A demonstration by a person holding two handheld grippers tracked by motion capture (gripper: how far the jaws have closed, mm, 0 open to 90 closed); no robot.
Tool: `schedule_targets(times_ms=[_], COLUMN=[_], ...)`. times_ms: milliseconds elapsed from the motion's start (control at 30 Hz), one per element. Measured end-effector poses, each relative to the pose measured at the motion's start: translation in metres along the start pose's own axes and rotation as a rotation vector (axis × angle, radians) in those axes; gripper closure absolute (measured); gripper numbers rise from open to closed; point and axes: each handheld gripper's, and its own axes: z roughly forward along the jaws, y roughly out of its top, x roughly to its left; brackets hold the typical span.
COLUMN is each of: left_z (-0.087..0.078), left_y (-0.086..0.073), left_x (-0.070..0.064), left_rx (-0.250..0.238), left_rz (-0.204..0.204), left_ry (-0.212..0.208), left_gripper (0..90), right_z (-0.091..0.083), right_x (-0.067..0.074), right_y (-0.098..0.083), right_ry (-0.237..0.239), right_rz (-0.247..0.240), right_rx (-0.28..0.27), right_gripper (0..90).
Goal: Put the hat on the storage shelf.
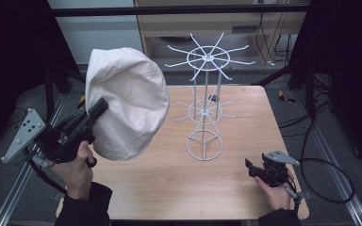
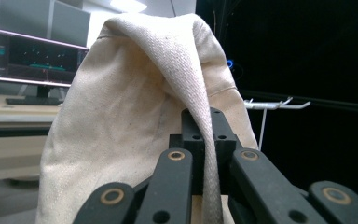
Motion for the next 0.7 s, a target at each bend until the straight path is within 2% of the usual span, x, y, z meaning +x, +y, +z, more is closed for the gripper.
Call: schedule_targets(times_ms=[233,367,700], left_z=[0.011,0.020,0.043], left_y=[0.007,0.012,0.017], left_x=[-0.007,-0.011,-0.015], left_rx=[-0.030,-0.058,-0.067], left_rz=[0.004,-0.010,-0.024], left_ry=[-0.015,-0.035,-0.058], left_gripper=[88.3,88.3,88.3], right_z=[0.000,0.000,0.000], right_x=[0.000,-0.001,-0.002], right_y=[0.000,0.000,0.000], right_ry=[0.004,0.001,0.003], right_rz=[0.006,0.000,0.001], right_rx=[0.002,0.000,0.001], right_gripper=[29.6,29.5,29.5])
